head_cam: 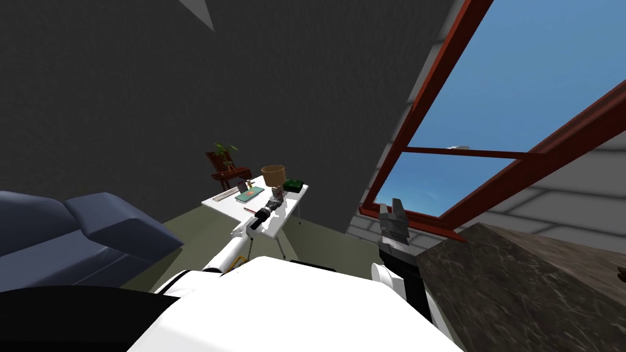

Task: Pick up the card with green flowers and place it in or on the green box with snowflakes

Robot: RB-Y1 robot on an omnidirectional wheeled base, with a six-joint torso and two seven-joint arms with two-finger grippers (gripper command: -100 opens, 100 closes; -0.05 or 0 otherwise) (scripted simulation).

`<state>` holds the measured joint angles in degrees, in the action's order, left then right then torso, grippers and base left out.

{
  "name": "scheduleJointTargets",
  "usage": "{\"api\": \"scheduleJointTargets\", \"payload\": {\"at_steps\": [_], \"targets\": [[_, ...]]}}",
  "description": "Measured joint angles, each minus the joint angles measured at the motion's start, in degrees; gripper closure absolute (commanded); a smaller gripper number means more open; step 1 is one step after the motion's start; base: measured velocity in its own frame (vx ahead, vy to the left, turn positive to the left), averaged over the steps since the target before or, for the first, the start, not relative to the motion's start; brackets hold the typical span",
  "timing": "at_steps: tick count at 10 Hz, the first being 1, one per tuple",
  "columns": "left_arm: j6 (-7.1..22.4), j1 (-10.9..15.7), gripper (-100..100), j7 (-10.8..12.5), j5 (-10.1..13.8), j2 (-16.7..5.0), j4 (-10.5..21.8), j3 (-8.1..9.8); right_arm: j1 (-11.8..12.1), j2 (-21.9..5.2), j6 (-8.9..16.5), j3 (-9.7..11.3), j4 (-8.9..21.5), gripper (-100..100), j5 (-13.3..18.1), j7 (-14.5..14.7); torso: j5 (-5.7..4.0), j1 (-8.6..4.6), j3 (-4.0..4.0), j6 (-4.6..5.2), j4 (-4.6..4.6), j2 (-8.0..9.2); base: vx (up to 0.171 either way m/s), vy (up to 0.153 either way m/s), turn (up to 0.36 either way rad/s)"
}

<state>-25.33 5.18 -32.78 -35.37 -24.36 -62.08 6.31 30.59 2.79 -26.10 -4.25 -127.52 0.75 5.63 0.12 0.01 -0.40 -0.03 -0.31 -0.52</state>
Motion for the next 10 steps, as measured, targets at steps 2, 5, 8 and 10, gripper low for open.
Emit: {"api": "scheduleJointTargets", "payload": {"at_steps": [2,5,8,10], "targets": [[-0.84,-3.94,100,0.29,1.08,-0.99,-3.47,0.15,0.0,0.0,0.0,0.0,0.0,0,0.0,0.0,0.0,-0.03,-0.03,0.02,-0.02,-0.02,0.092,-0.04,0.025],[-1.86,-8.34,100,0.41,2.21,-1.98,-6.89,0.26,-0.01,0.0,0.0,0.0,0.0,0,0.0,0.0,-0.01,-0.01,0.04,-0.02,-0.03,0.12,0.061,-0.036,0.01],[-2.79,-12.35,100,0.57,3.25,-3.09,-9.99,0.31,-0.01,0.0,0.0,0.0,0.0,0,0.0,0.0,0.04,0.08,0.01,-0.09,-0.08,0.12,0.057,-0.029,0.018],[-3.12,-16.11,100,1.07,4.2,-4.22,-13.4,0.28,0.0,0.0,0.0,0.0,0.0,0,0.0,0.0,0.04,0.03,-0.04,-0.14,-0.1,0.03,0.092,-0.038,0.029]]}}
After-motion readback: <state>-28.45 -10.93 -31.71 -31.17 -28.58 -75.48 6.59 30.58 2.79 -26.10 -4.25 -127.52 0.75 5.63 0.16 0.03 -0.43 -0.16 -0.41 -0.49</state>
